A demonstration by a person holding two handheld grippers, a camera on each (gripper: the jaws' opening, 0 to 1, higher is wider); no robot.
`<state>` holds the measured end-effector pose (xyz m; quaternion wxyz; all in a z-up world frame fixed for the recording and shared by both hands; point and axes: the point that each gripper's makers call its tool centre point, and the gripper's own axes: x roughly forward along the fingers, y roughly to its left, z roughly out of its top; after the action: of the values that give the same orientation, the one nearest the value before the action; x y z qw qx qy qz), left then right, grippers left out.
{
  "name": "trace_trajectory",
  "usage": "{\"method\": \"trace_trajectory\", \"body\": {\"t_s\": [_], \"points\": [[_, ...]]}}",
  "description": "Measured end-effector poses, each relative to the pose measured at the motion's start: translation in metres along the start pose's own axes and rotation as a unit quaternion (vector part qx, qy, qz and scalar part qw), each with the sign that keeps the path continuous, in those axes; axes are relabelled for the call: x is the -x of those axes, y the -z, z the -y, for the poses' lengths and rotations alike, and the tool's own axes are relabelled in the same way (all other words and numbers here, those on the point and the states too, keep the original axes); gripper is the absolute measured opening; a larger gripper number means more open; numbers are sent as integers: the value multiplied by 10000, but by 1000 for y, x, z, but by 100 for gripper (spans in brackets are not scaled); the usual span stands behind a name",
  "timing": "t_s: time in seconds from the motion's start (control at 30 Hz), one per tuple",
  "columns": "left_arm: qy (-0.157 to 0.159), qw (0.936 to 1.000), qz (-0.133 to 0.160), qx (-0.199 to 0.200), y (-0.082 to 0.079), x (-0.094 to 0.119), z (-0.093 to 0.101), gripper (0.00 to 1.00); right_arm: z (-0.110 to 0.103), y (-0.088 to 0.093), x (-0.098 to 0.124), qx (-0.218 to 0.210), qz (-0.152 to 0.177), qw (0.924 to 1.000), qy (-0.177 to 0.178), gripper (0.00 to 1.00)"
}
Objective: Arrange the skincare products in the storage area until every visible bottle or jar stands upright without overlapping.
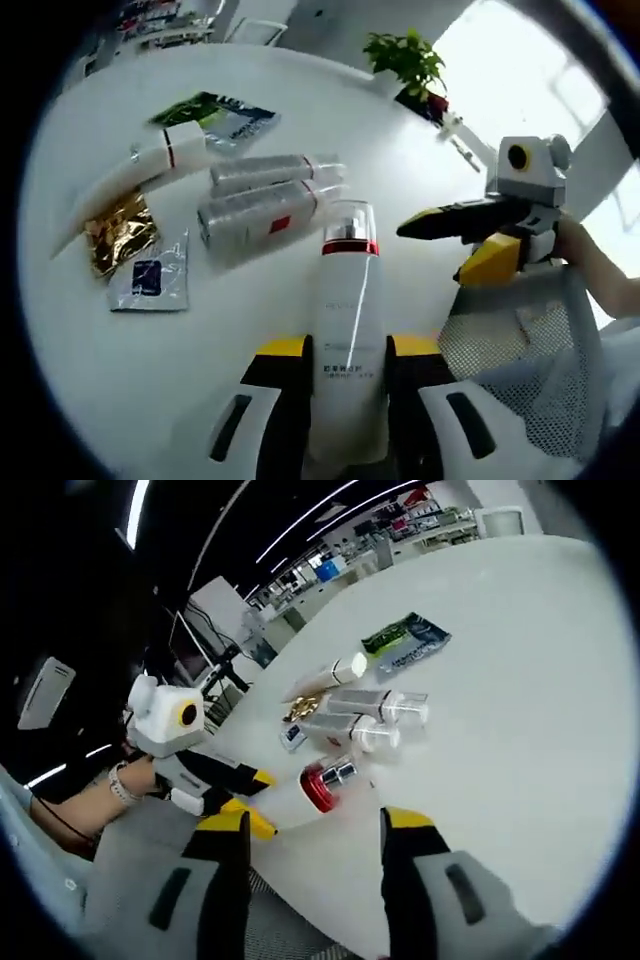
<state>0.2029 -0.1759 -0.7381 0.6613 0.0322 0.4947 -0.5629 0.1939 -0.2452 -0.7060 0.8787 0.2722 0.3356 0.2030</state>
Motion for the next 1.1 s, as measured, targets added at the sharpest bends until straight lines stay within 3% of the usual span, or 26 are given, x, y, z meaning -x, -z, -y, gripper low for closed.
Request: {"method": "trace_trajectory", "body": {"t_s": [0.17,0.4,0.53,0.73,1.1], "points": [[161,9995,100,265,-1,1,-1,25,8,2,-15,-422,-149,9990,36,52],[253,9988,155,399,-2,0,0,25,2,-8,-36,-1269,51,9919,-32,47],[249,9986,167,443,-4,-1,1,25,10,-11,-43,-1553,175,9877,66,44],[261,9989,168,347,-4,-2,2,25,19,-13,-47,-2505,506,9668,-23,34],[119,9998,184,27,-6,-5,9,24,25,-23,-54,-2950,847,9517,6,31]]}}
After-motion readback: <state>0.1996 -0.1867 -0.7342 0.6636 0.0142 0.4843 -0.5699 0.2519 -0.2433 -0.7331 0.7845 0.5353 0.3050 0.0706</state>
